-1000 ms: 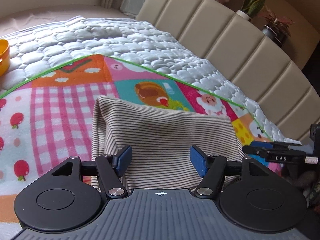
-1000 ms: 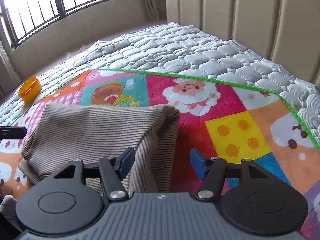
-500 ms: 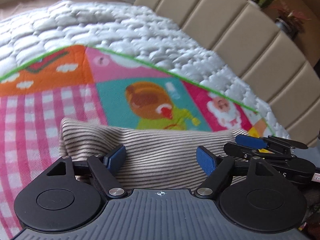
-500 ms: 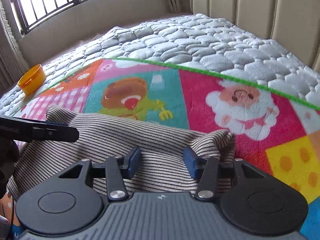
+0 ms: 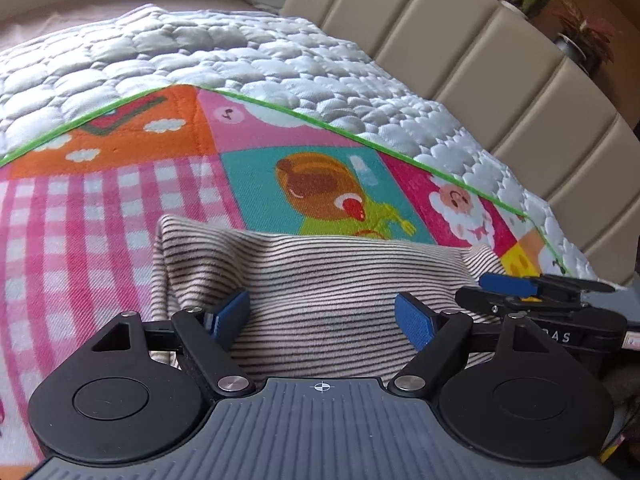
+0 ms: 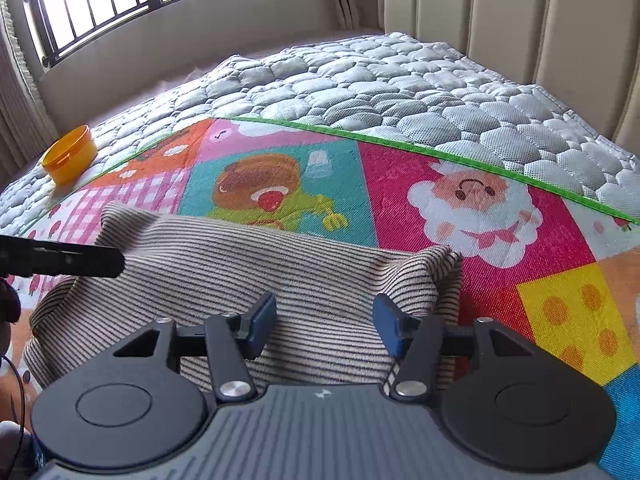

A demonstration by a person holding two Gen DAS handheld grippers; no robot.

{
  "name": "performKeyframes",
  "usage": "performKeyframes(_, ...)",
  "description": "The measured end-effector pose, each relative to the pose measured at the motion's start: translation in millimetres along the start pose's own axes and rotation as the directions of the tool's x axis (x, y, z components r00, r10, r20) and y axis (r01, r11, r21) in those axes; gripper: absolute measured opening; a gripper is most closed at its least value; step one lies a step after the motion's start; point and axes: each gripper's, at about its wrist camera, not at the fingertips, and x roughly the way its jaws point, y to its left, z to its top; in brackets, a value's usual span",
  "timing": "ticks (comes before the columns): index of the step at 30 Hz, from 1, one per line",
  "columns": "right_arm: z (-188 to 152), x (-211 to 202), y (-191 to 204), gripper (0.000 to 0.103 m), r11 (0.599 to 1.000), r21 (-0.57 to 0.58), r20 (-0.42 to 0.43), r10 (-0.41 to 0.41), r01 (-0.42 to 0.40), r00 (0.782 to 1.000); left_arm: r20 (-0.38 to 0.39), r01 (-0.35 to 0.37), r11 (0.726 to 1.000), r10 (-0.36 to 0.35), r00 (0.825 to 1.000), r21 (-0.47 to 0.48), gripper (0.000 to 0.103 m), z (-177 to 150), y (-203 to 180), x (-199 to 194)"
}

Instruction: Fold clothes

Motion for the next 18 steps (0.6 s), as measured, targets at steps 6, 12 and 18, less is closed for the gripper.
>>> performKeyframes(6,0,-33,3,0.091,0.998,0.067,0.043,-0.003,0.000,0.999,-0.039,0.053,0.984,-0.061,0.997,-0.168,0.096,-41,-8,-42)
performKeyframes(12,-9,-68,-13,0.103,0.967,0.255,0.068,-0.013,-0.005,0.998,-0.149,0.128,0.966,-0.163,0.975,-0.223,0.096,-84,-31,-43)
performKeyframes(18,-27,-87,-12,0.103,0.951,0.306,0.078,0.013,-0.036,0.997,-0.162,0.098,0.958,-0.145,0.976,-0.270,0.096,-92,-26,-34)
